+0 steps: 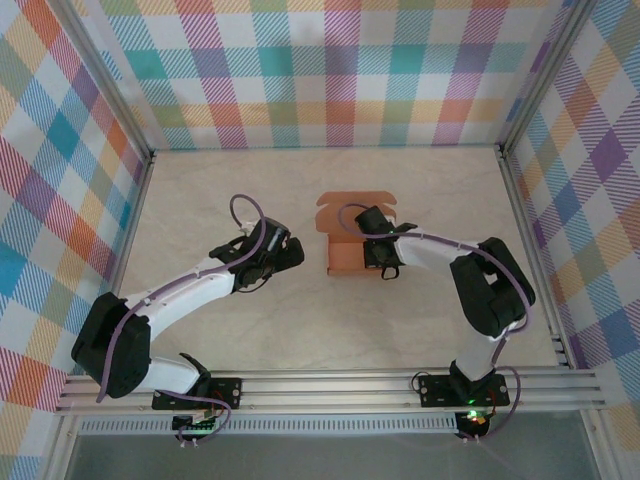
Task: Fold the paper box
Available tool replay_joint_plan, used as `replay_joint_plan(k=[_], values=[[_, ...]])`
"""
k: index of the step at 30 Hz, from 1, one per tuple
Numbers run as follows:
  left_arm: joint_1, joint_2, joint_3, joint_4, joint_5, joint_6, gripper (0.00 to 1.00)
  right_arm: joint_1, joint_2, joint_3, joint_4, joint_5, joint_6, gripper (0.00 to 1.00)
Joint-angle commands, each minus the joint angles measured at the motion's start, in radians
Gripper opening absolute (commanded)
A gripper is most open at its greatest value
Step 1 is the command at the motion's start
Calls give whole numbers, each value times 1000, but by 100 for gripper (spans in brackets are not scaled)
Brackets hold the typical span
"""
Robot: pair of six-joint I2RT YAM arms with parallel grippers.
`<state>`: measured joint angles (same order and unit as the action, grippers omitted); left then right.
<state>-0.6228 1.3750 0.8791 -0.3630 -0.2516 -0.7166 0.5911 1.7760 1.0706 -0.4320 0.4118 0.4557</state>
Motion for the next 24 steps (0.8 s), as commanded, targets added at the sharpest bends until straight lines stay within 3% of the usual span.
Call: replay_joint_plan(k=[1, 8, 12, 16, 24], values=[[13, 2, -17, 11, 4, 4, 100, 29, 104, 35, -158, 147, -11, 0], [24, -14, -35, 12, 3, 8, 100, 47, 210, 87, -235, 191, 45, 0], [32, -23, -40, 6, 1, 12, 100, 47, 140, 55, -180, 159, 44, 1], [37, -26, -40, 10, 3, 14, 100, 38, 39, 44, -126, 99, 38, 17], [38, -23, -37, 11, 14, 13, 100, 17, -37, 25, -77, 55, 29, 33]])
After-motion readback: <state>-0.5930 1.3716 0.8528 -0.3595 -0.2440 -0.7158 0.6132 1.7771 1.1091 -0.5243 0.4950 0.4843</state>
